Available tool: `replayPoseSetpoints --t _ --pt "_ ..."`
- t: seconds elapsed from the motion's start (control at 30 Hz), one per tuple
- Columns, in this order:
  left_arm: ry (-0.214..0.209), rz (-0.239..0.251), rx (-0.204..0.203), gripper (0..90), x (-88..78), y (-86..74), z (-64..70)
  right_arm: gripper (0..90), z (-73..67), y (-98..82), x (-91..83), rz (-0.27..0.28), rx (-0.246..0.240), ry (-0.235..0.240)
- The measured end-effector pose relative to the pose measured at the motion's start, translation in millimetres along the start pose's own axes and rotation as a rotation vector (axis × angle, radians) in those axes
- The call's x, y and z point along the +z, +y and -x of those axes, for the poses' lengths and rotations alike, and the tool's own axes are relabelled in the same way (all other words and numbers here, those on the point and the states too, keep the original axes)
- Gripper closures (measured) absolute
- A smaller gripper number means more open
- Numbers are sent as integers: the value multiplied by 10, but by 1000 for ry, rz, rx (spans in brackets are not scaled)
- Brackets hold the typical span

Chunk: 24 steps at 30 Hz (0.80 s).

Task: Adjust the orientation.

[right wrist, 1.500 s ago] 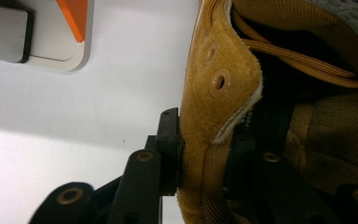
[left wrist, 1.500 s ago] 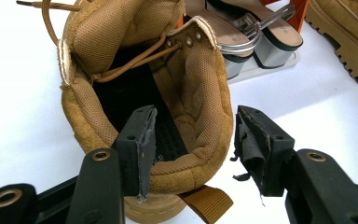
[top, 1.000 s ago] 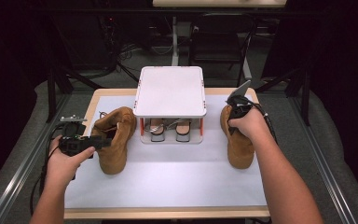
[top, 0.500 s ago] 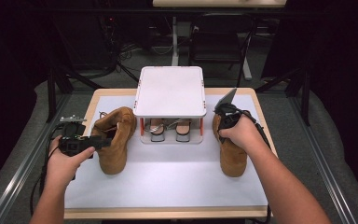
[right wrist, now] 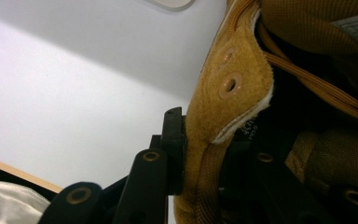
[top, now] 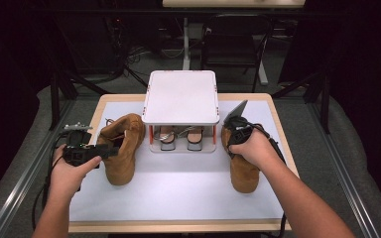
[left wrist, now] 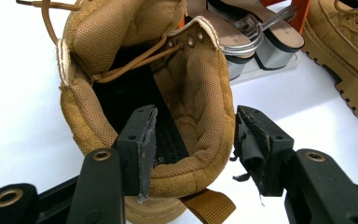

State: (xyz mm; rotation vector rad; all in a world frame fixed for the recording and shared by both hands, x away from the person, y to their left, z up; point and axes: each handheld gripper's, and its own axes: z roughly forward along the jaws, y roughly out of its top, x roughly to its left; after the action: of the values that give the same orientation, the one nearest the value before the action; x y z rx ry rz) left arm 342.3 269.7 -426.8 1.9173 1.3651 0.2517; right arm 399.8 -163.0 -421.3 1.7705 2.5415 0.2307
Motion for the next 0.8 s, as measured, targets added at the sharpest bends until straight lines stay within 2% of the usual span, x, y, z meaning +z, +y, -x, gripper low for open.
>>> replayPoseSetpoints --t 0.03,0.13,0.2,0.37,0.47,0.57,0.7,0.73,0.77,0.8 --pt "0 0 0 489 0 0 0 738 -4 -4 5 10 14 2" --pt "-2 2 0 488 -1 -2 -2 683 -3 -1 -5 8 13 5" --pt "-3 4 -1 489 0 -5 -6 653 1 1 -18 16 29 25" --pt "-4 4 -3 489 -6 -7 -6 641 16 -9 -58 19 33 30" --pt "-5 4 -2 489 -7 -7 -8 635 6 -22 -96 40 48 35" --pt "-5 5 -2 489 -10 -7 -8 629 2 -30 -163 36 28 25" --pt "0 -5 3 484 -3 2 10 620 -23 -63 -235 50 27 17" --pt "-13 -5 -4 480 1 7 12 618 -14 -65 -263 38 17 22" --pt "-18 -6 -7 472 9 9 14 615 -18 -82 -281 56 31 25" --pt "-20 -16 -6 469 21 12 13 613 0 -83 -308 46 14 29"
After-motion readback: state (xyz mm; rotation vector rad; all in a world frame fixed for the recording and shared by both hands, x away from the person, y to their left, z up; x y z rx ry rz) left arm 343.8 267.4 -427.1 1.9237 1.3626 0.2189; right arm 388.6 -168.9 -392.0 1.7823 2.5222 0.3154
